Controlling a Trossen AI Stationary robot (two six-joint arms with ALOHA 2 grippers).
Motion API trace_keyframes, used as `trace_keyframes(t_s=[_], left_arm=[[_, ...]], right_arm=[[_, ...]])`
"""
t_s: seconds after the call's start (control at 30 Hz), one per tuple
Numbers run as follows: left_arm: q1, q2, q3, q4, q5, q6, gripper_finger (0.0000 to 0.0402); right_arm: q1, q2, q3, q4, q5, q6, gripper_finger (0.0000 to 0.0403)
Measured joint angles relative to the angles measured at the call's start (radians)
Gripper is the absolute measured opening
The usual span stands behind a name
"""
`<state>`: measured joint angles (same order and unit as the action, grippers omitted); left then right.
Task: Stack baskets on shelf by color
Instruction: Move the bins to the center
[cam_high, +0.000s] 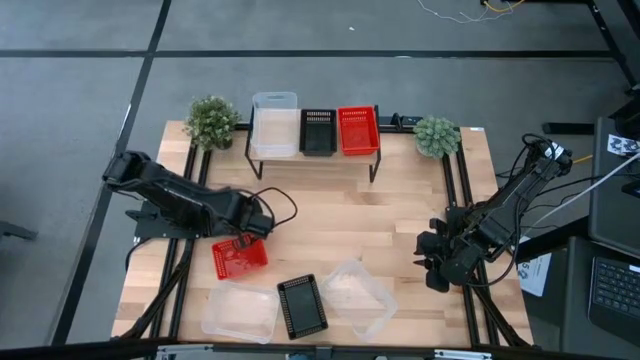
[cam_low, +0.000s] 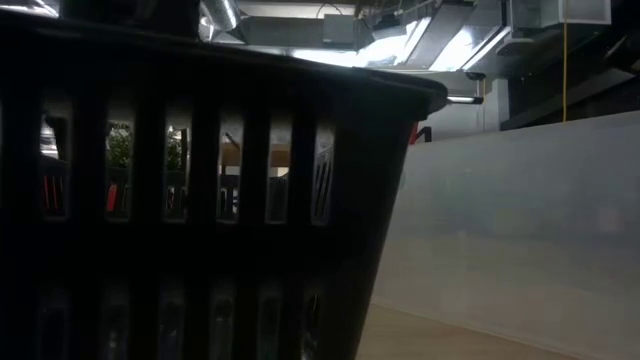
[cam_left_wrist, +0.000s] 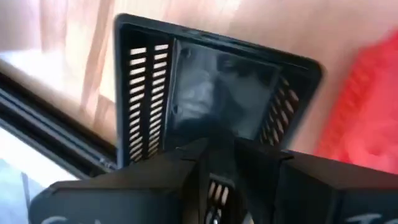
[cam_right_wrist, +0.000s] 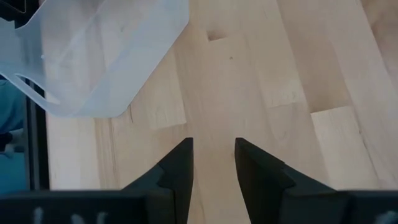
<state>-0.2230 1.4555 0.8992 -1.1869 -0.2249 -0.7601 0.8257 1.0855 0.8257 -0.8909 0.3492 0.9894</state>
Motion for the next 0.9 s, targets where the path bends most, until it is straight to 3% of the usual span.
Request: trace_keyframes(t_s=[0.2, 0.33, 0.43, 0.53, 0.67, 0.8, 0.9], left_arm=[[0.04, 0.0, -0.077, 0.145, -0.103, -0.033, 0.0066], [0.085, 0.0, -0.083, 0.274, -0.111, 0.028, 0.0066], [0.118, 0.0, -0.083, 0.523, -0.147, 0.122, 0.0066], [0.138, 0.0, -0.082, 0.872, -0.156, 0.266, 0.0066], [0.133, -0.001, -0.08, 1.156, -0.077, 0.4, 0.0066], [0.104, -0.054, -0.08, 1.067, -0.016, 0.363, 0.0066], [0.071, -0.094, -0.08, 0.877, 0.036, 0.245, 0.0066]], right_arm=[[0.0, 0.0, 0.0, 0.002, -0.003, 0.0, 0.0117], [0.0, 0.0, 0.0, 0.007, -0.005, 0.0, 0.0117], [0.0, 0.0, 0.0, 0.01, -0.004, -0.001, 0.0117], [0.0, 0.0, 0.0, 0.01, -0.004, -0.002, 0.0117], [0.0, 0.0, 0.0, 0.01, -0.004, -0.001, 0.0117], [0.0, 0.0, 0.0, 0.01, -0.005, -0.001, 0.0117], [0.0, 0.0, 0.0, 0.009, -0.004, -0.002, 0.0117]])
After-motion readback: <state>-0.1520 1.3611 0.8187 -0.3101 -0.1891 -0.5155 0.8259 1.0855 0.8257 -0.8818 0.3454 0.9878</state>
